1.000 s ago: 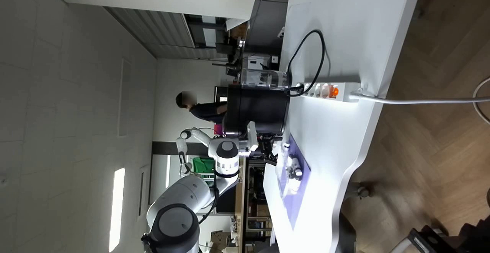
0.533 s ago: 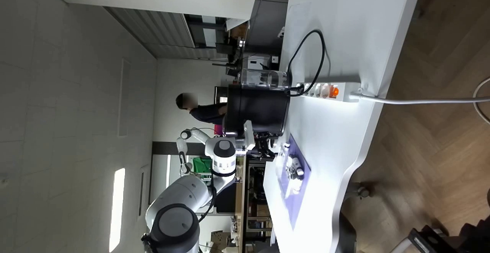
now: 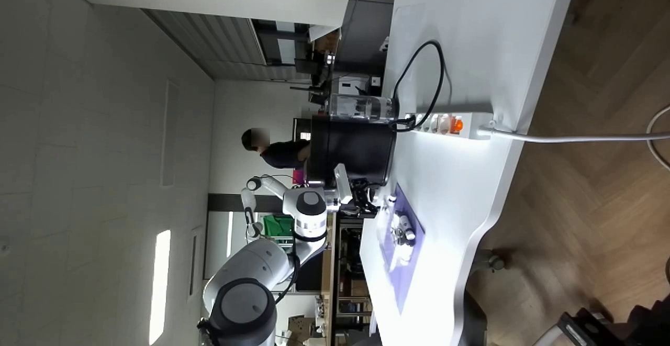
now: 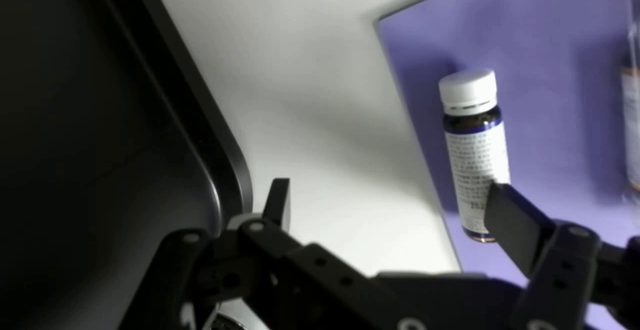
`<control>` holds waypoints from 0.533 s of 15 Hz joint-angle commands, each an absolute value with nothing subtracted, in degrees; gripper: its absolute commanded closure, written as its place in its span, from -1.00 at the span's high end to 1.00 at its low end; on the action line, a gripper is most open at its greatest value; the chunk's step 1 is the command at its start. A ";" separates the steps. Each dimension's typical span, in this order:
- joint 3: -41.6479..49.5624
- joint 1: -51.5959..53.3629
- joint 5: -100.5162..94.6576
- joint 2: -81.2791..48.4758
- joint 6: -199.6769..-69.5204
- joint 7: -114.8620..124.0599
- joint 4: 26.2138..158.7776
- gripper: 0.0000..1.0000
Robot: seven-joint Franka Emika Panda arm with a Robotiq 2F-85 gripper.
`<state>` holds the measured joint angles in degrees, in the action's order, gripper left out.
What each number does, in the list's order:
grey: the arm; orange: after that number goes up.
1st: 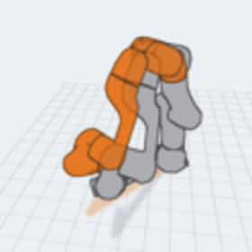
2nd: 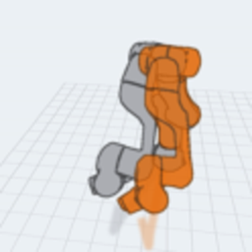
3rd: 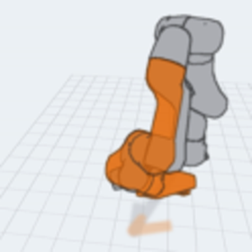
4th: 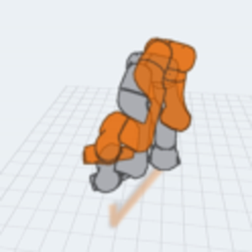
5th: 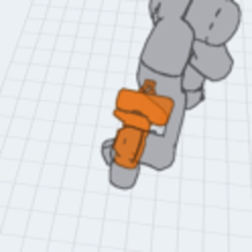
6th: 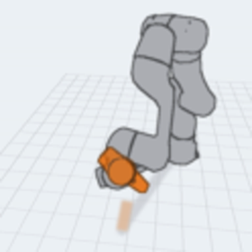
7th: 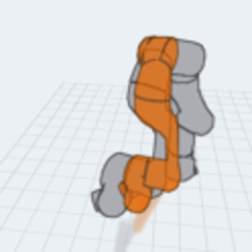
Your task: Pick up one of the white objects from the bowl and place it on the table
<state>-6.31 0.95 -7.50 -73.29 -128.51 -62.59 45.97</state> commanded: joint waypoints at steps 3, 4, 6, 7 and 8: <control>-6.59 0.66 -6.93 -74.69 -128.41 -62.30 44.01 1.00; -6.69 0.61 -6.79 -74.64 -127.68 -62.31 44.04 1.00; -6.28 0.87 -6.13 -74.96 -123.88 -61.78 43.14 1.00; -6.39 0.80 -5.69 -74.99 -121.53 -61.79 42.91 1.00; -5.77 1.12 -5.54 -75.09 -118.99 -60.58 42.48 1.00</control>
